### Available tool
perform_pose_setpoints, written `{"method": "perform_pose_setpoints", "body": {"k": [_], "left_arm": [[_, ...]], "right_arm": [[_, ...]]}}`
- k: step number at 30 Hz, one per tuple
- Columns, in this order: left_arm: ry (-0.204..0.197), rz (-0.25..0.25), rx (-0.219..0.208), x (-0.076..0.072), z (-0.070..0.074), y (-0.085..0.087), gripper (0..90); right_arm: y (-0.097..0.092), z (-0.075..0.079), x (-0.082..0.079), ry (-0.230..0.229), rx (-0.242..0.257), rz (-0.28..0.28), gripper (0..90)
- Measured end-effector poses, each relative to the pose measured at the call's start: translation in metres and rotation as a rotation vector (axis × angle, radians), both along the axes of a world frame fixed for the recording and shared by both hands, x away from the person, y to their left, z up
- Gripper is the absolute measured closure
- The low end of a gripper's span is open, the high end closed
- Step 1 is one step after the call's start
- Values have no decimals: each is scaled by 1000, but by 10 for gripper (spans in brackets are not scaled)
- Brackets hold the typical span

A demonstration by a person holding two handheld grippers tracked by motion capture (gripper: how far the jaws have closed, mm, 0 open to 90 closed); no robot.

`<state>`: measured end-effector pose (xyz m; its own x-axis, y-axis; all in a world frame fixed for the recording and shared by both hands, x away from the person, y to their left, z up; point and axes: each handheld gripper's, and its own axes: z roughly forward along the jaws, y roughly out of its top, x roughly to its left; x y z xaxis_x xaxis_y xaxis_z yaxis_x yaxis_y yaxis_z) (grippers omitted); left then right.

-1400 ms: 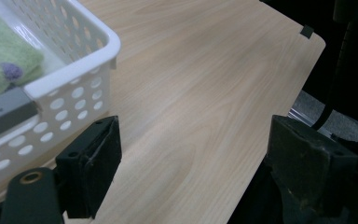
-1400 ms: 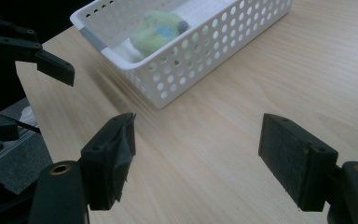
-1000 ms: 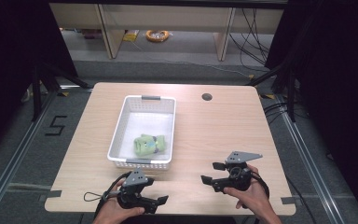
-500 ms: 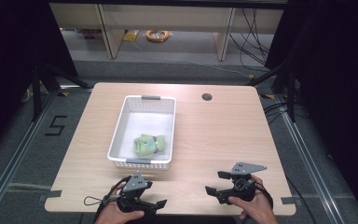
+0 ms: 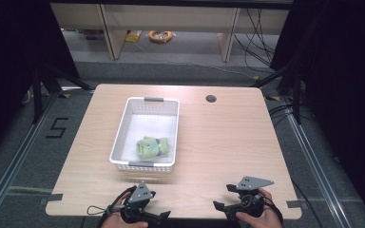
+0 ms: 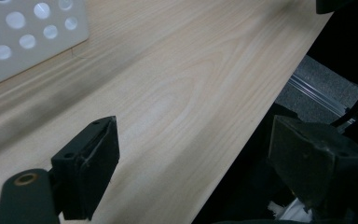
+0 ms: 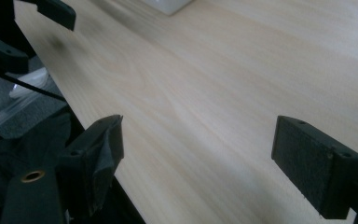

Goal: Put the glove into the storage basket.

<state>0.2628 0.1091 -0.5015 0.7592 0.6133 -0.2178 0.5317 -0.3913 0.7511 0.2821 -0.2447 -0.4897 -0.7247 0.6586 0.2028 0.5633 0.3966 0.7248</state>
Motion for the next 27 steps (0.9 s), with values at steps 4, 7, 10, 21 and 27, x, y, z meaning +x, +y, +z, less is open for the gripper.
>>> {"method": "perform_pose_setpoints", "body": {"k": [4,7,10,21,27], "left_arm": [[1,-2,15,-3,-2,0,158],[-14,-6,16,-2,-3,-2,158],[-16,0,27,-1,-3,0,158],[-12,3,27,1,-2,1,158],[-18,-2,40,2,-2,3,158]], "right_arm": [[-1,-4,-8,34,-11,-16,177],[-3,-7,-8,15,-50,-7,177],[-3,-8,-8,5,-59,-5,177],[-1,-8,-8,-1,-77,8,176],[-4,-8,-7,-7,-80,-1,169]]}}
